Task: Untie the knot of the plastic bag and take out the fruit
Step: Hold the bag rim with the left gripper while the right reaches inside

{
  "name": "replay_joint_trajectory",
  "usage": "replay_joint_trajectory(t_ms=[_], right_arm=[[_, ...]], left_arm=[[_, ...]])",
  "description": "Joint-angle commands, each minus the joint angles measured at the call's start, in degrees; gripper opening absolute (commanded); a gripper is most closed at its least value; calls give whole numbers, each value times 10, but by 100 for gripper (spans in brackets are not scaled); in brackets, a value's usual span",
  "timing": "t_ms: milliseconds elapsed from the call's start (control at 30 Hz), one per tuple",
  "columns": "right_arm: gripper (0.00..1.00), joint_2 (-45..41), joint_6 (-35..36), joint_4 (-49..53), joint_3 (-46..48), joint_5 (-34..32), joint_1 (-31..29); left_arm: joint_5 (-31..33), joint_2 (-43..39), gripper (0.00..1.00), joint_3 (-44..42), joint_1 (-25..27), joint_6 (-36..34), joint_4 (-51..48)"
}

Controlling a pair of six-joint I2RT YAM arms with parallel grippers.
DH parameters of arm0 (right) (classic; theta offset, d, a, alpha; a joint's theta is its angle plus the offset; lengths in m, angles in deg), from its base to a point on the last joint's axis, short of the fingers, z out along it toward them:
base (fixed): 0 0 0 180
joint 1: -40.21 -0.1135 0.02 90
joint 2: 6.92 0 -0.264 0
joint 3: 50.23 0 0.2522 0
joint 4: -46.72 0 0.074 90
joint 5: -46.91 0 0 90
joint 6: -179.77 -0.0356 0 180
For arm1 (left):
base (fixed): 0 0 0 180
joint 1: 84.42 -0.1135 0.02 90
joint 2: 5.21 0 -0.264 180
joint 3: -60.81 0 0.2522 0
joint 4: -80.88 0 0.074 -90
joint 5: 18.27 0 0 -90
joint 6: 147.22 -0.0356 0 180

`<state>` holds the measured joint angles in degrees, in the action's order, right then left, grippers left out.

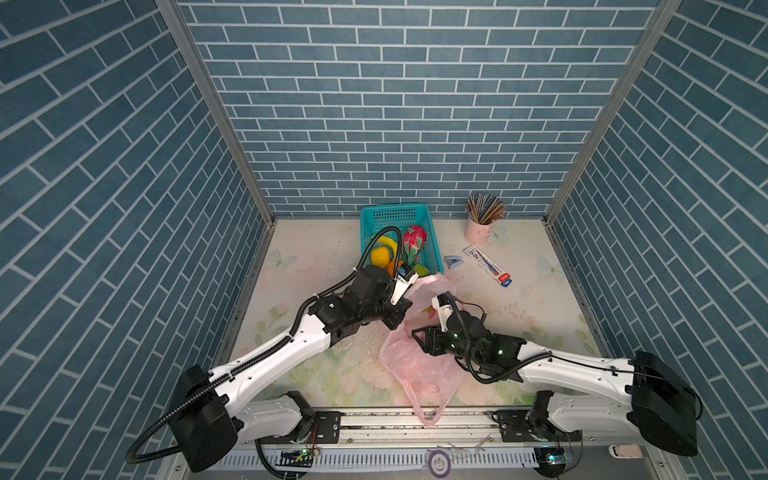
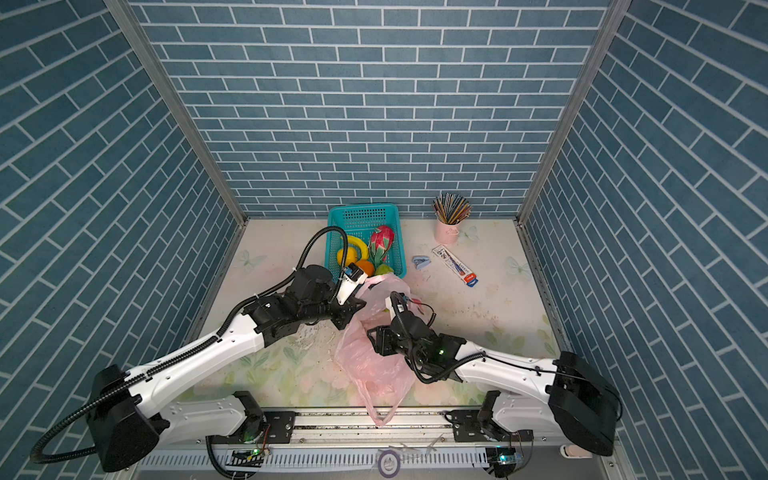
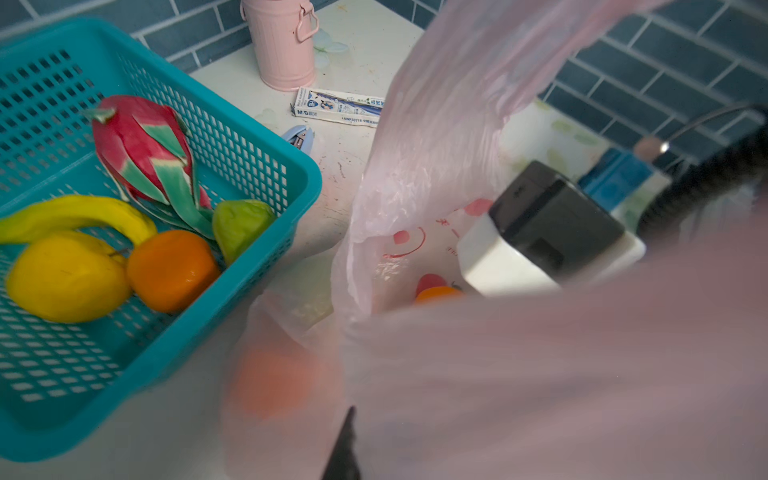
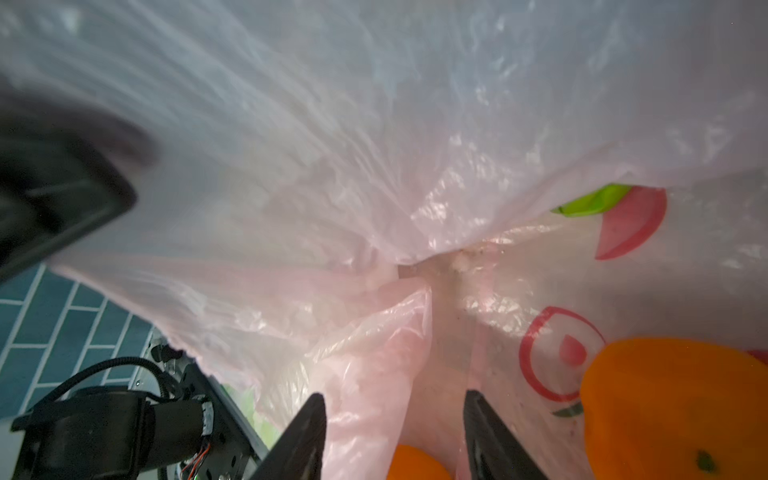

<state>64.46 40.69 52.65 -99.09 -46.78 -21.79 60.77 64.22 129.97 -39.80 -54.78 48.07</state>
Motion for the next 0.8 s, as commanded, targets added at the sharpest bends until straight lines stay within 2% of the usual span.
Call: replay_joint_trajectory(t_ms=[0,200,467,767], right_arm=[[54,34,14,-25,-26,-37,-3],[54,93,10,-37,-52,-65,-3],[55,152,-5,-82,-62,-103,1],[60,216,-123,-188,-70,-70,47]], left_arm=[[40,-12,0,25,0,8,-14],[37,-30,0,39,1,11,2],[66,-32,0,52,0,7,1],[129,-44,0,25,-1,8,14]])
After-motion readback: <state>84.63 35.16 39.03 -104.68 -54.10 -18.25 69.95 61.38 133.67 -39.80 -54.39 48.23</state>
